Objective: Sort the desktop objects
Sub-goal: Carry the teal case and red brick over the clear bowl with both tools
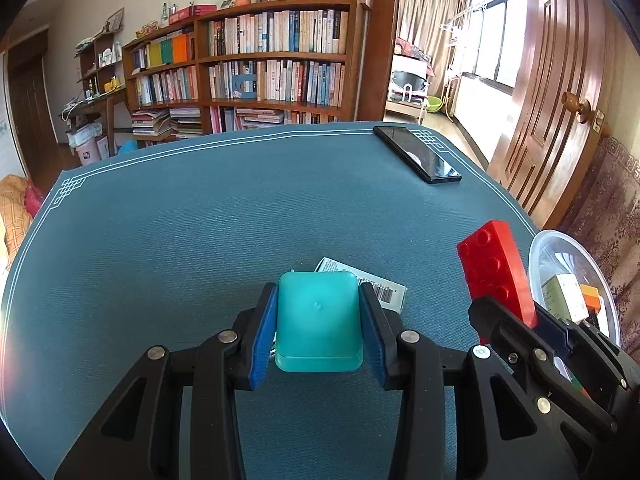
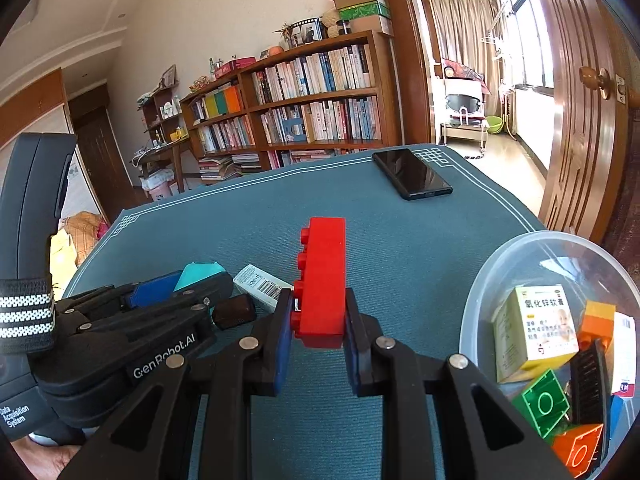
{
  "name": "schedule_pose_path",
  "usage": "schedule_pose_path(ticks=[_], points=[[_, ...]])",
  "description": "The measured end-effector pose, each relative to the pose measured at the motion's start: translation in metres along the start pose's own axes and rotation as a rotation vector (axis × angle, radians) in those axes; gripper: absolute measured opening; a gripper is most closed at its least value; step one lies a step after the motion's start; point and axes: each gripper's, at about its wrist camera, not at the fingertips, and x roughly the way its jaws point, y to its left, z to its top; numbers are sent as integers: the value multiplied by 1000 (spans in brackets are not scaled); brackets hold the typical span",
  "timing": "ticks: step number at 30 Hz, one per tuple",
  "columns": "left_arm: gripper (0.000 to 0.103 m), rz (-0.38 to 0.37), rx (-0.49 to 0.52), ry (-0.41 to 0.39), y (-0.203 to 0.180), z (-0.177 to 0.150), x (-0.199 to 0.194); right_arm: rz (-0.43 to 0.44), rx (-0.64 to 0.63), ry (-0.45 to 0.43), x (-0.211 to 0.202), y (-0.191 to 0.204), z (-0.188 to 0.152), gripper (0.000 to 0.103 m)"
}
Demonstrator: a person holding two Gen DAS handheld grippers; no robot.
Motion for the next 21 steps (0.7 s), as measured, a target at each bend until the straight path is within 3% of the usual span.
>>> schedule_pose_path(ticks=[9, 21], points=[[43, -23, 55, -29, -26, 1, -9, -44, 41, -66, -17, -16, 12, 26], [43, -51, 118, -47, -56, -2, -17, -148, 88, -79, -37, -52, 8, 26]])
